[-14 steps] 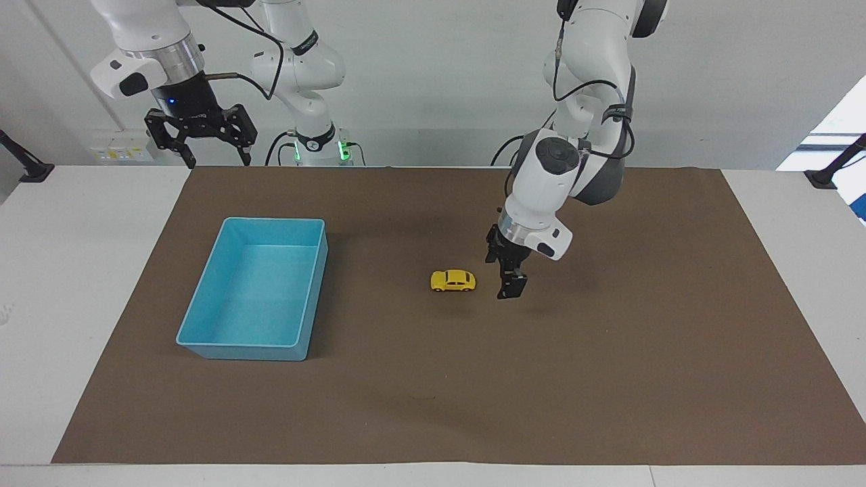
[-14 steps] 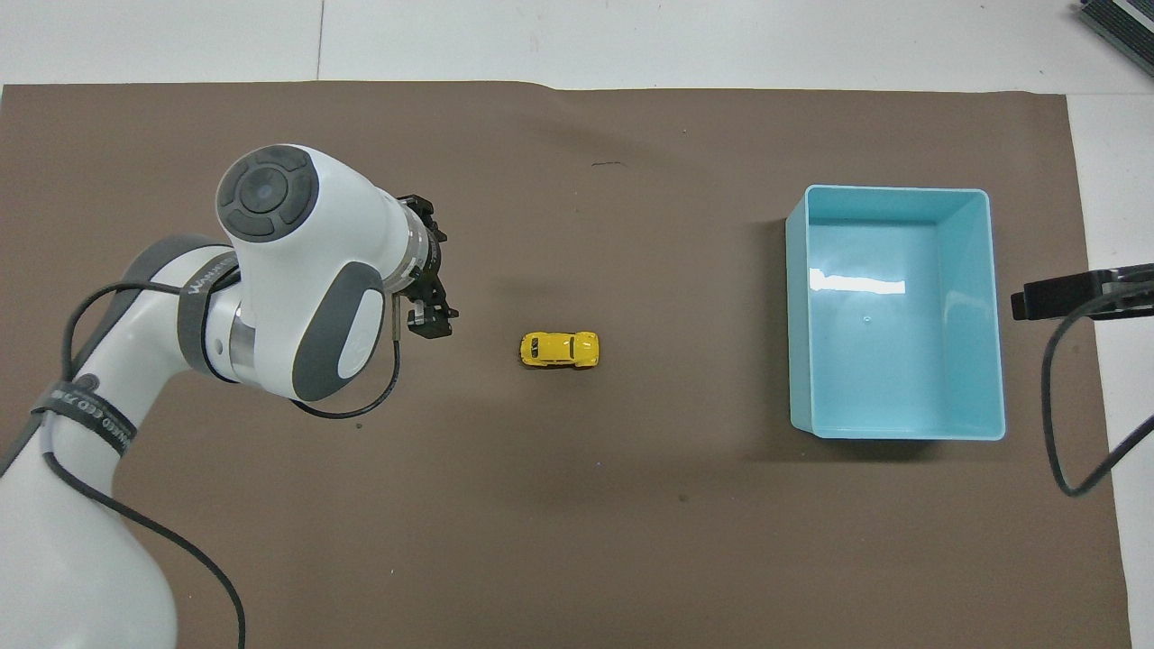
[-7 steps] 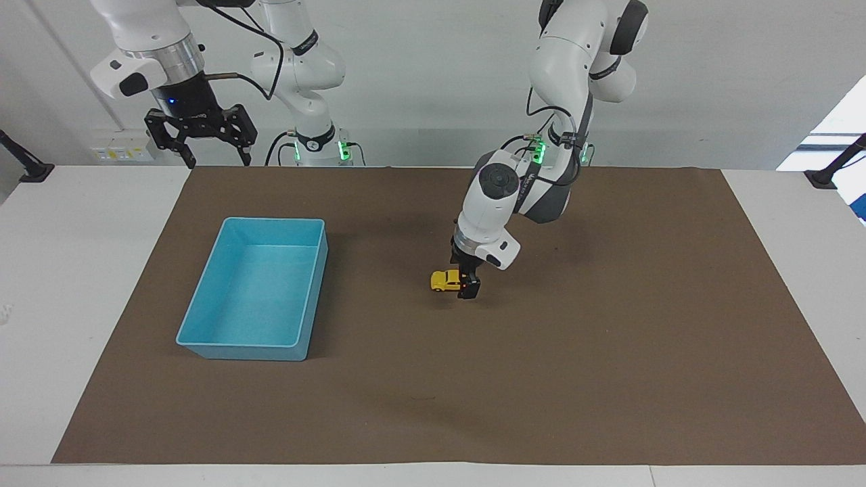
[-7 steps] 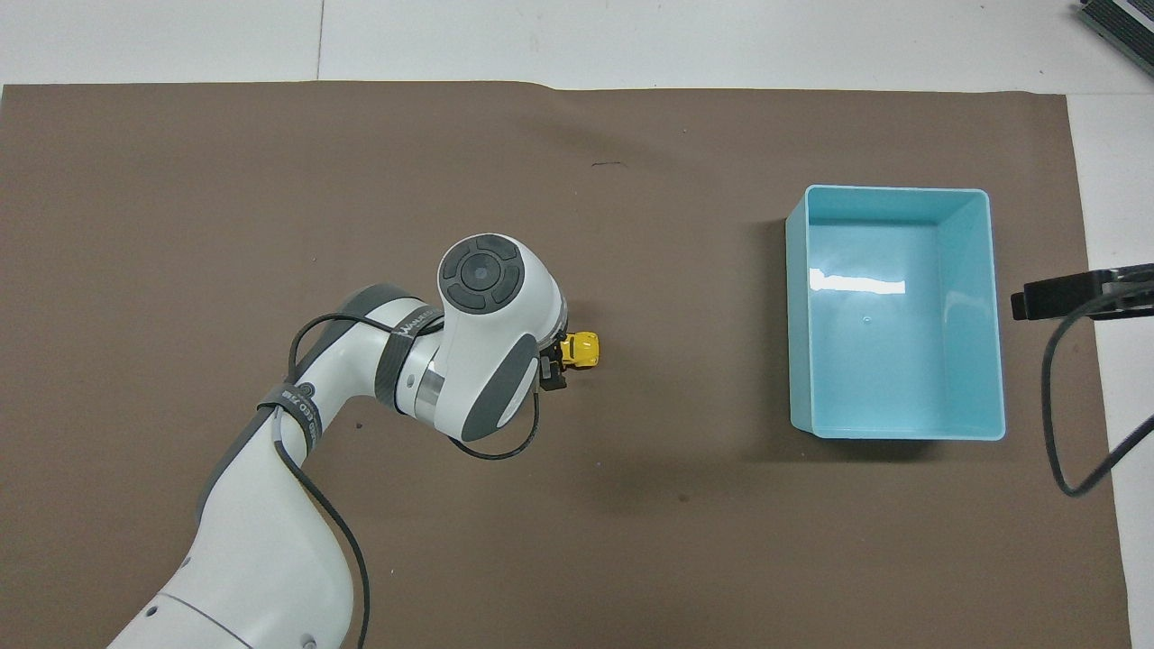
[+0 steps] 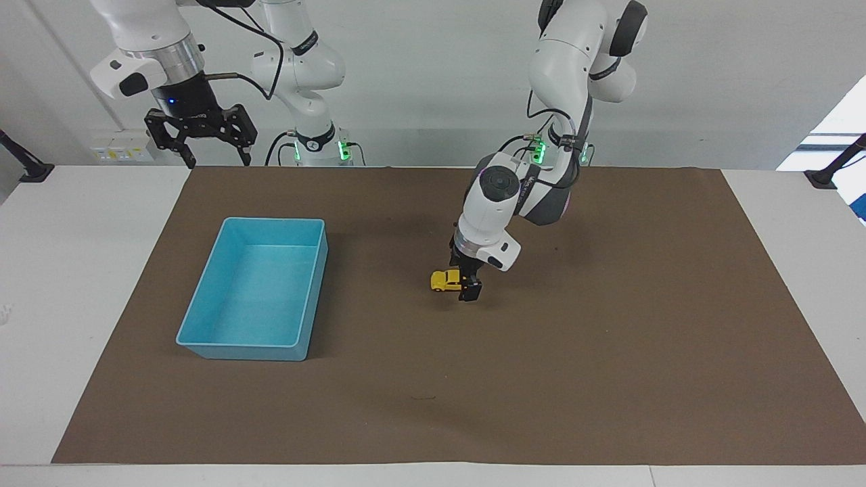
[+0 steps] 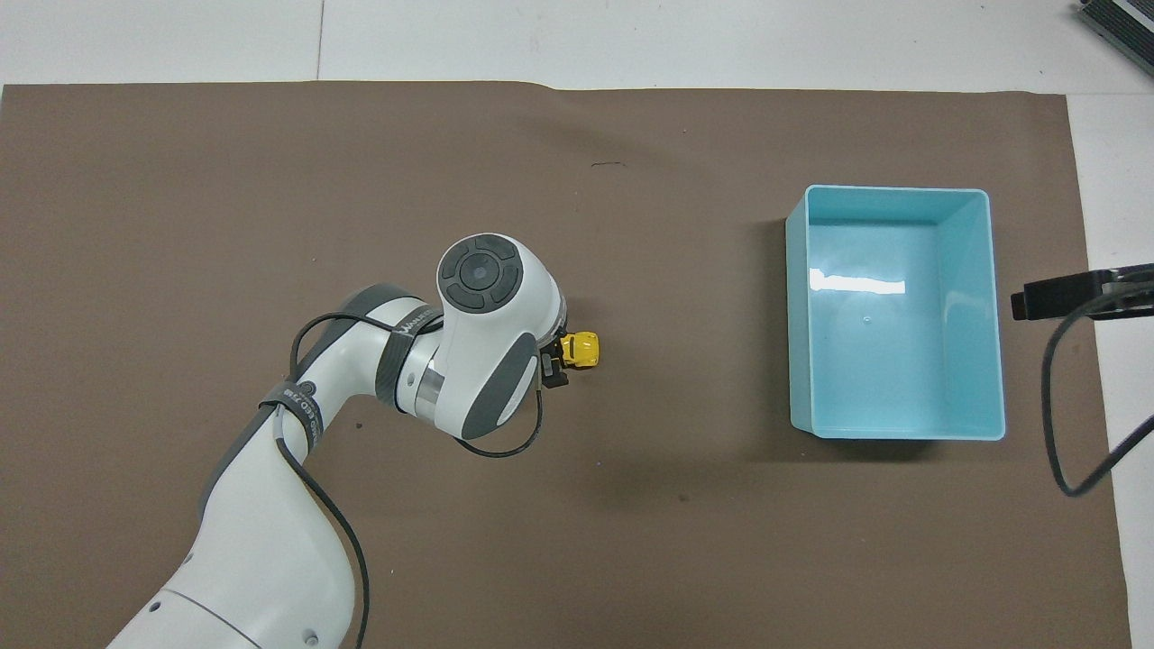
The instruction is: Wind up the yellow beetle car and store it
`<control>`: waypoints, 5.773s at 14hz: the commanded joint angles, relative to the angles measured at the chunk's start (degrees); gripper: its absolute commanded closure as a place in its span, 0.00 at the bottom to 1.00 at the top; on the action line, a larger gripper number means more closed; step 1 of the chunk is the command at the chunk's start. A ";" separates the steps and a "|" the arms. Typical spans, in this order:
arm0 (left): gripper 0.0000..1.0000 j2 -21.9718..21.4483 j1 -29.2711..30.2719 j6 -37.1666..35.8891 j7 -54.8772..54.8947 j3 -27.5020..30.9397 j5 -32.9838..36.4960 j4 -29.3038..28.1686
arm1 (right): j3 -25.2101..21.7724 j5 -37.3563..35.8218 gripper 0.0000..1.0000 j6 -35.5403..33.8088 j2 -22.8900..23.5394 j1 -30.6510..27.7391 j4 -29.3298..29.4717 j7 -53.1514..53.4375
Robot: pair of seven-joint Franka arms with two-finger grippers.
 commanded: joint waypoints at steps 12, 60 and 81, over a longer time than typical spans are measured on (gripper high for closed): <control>0.69 0.23 -2.03 0.55 -0.39 0.80 -1.33 -1.73 | 0.05 0.45 0.00 -0.89 -0.49 -0.37 0.12 1.05; 0.00 -10.76 9.75 -11.23 22.35 1.86 0.42 -6.05 | 0.05 0.45 0.00 -0.89 -0.49 -0.55 0.12 1.05; 0.00 -28.86 28.89 -30.91 97.39 1.86 2.10 -6.22 | 0.58 0.63 0.00 -3.17 -1.28 -0.19 -0.32 -6.93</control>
